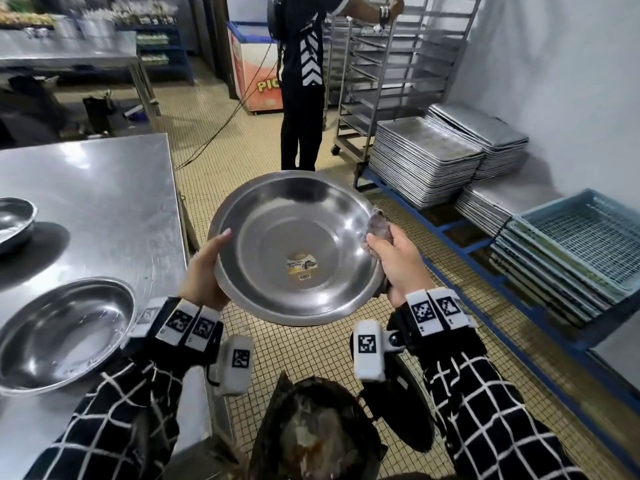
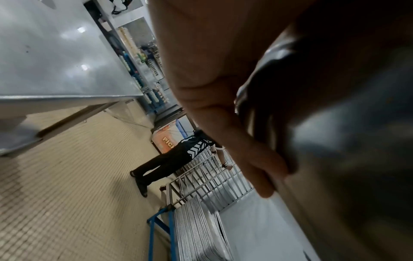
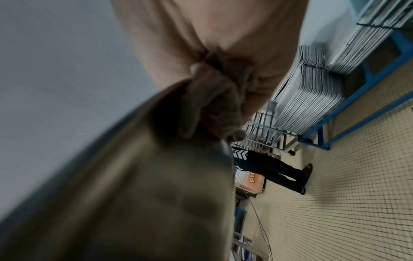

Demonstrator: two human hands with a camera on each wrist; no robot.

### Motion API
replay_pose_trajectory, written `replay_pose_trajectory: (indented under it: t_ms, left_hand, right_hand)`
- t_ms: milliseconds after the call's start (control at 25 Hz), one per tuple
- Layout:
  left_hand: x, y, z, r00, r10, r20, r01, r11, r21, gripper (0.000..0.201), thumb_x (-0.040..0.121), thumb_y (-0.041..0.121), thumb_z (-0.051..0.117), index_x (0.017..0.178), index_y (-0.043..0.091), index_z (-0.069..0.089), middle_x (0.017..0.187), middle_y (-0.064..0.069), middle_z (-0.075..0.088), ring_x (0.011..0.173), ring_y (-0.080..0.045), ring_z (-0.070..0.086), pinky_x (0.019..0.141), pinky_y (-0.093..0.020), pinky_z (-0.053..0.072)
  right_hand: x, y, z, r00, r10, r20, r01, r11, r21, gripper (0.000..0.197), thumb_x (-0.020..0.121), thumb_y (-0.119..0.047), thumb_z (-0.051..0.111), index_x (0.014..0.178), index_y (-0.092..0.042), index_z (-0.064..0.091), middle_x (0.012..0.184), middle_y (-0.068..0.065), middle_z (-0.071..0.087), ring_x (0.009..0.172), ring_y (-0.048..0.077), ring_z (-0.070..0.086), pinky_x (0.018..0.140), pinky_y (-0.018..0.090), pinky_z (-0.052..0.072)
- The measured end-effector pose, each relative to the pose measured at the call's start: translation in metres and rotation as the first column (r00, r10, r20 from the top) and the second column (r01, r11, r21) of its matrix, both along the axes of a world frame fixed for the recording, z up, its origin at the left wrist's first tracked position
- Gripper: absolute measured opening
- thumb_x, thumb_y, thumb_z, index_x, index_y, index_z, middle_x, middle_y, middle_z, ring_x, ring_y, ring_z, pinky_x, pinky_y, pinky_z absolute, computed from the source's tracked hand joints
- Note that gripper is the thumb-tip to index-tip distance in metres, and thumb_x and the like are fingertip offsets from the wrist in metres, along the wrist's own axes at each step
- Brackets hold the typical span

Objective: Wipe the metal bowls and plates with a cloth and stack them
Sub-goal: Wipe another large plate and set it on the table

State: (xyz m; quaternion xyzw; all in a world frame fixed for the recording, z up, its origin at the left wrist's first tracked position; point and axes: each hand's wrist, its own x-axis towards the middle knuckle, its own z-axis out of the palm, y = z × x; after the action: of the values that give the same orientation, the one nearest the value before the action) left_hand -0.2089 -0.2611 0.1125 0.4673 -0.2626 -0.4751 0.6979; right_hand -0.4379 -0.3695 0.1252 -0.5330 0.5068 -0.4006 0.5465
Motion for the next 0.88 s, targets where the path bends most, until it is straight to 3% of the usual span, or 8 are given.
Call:
replay_pose_trajectory:
  t_ms: [120,240,360,440,560,680,840,880]
  left_hand:
    - [-0.012,-0.006,-0.005,0.988,0.154,-0.029,-0.150,0.982,0.113,0.026,0.095,0.030,0.048,0.097,0.012,0.067,0.084,-0.006,0.072,0.080,-0.024,0.067,0.081,-0.039,0.052]
    - [-0.045,-0.011,-0.009,0.982,0.186,-0.022,-0.183,0.977,0.106,0.025,0.100,0.030,0.040,0.097,0.015,0.060,0.095,-0.008,0.070,0.088,-0.023,0.067,0.087,-0.041,0.051]
    - [-0.064,-0.013,-0.021,0.996,-0.016,0.086,0.001,0.985,0.170,0.029,0.098,0.033,0.044,0.108,0.009,0.057,0.099,-0.010,0.069,0.090,-0.022,0.068,0.082,-0.037,0.055]
    - [-0.056,-0.009,-0.024,0.969,-0.161,0.185,0.121,0.970,0.213,0.046,0.089,0.038,0.056,0.120,0.003,0.053,0.098,-0.008,0.070,0.091,-0.022,0.068,0.079,-0.036,0.057]
    - [-0.029,0.002,-0.014,0.963,-0.199,0.180,0.181,0.977,0.110,0.049,0.081,0.047,0.056,0.116,0.012,0.057,0.095,-0.004,0.072,0.092,-0.026,0.066,0.080,-0.038,0.058]
    - [-0.003,0.009,0.000,0.995,-0.094,0.015,0.094,0.994,-0.058,0.042,0.092,0.043,0.043,0.117,0.016,0.062,0.104,-0.010,0.070,0.095,-0.027,0.066,0.083,-0.043,0.056]
    - [-0.001,0.016,-0.001,0.992,0.124,0.005,-0.124,0.988,0.088,0.036,0.098,0.039,0.037,0.104,0.016,0.064,0.088,-0.003,0.075,0.084,-0.018,0.071,0.075,-0.034,0.051]
    - [-0.001,0.018,-0.004,0.983,0.184,-0.004,-0.182,0.976,0.121,0.036,0.099,0.041,0.036,0.103,0.017,0.063,0.089,-0.004,0.075,0.084,-0.018,0.071,0.075,-0.034,0.051]
  right_hand:
    - [0.013,0.006,0.000,0.999,-0.051,-0.019,0.051,0.998,-0.029,0.016,0.095,-0.024,0.050,0.109,-0.020,0.057,0.105,0.002,0.064,0.099,0.020,0.061,0.092,0.043,0.049]
    - [0.031,0.019,-0.006,0.987,-0.151,0.050,0.152,0.988,-0.027,0.025,0.097,-0.018,0.045,0.122,-0.014,0.045,0.107,0.002,0.058,0.095,0.019,0.060,0.081,0.035,0.053]
    - [0.038,0.024,-0.009,0.972,-0.211,0.105,0.213,0.977,-0.001,0.026,0.097,-0.015,0.045,0.123,-0.014,0.040,0.103,0.001,0.055,0.082,0.009,0.057,0.063,0.021,0.048]
    - [0.034,0.021,-0.006,0.974,-0.205,0.095,0.206,0.979,-0.002,0.026,0.095,-0.014,0.047,0.121,-0.014,0.043,0.105,0.003,0.057,0.086,0.013,0.059,0.069,0.028,0.051]
    - [0.018,0.012,0.002,0.991,-0.128,0.036,0.129,0.991,-0.020,0.021,0.094,-0.016,0.050,0.114,-0.016,0.051,0.104,0.002,0.061,0.094,0.017,0.061,0.076,0.032,0.051]
    - [0.008,0.008,0.008,0.999,0.019,-0.049,-0.021,0.999,-0.045,0.012,0.093,-0.019,0.052,0.104,-0.018,0.057,0.102,0.001,0.063,0.093,0.016,0.061,0.075,0.031,0.048]
    - [0.025,0.019,0.001,0.999,0.048,-0.012,-0.049,0.997,-0.064,0.012,0.096,-0.023,0.048,0.108,-0.020,0.050,0.098,-0.006,0.059,0.093,0.012,0.057,0.071,0.026,0.045]
    - [0.037,0.025,-0.004,0.997,0.070,0.012,-0.070,0.997,-0.028,0.014,0.097,-0.026,0.046,0.111,-0.024,0.045,0.100,-0.006,0.058,0.093,0.013,0.058,0.072,0.031,0.049]
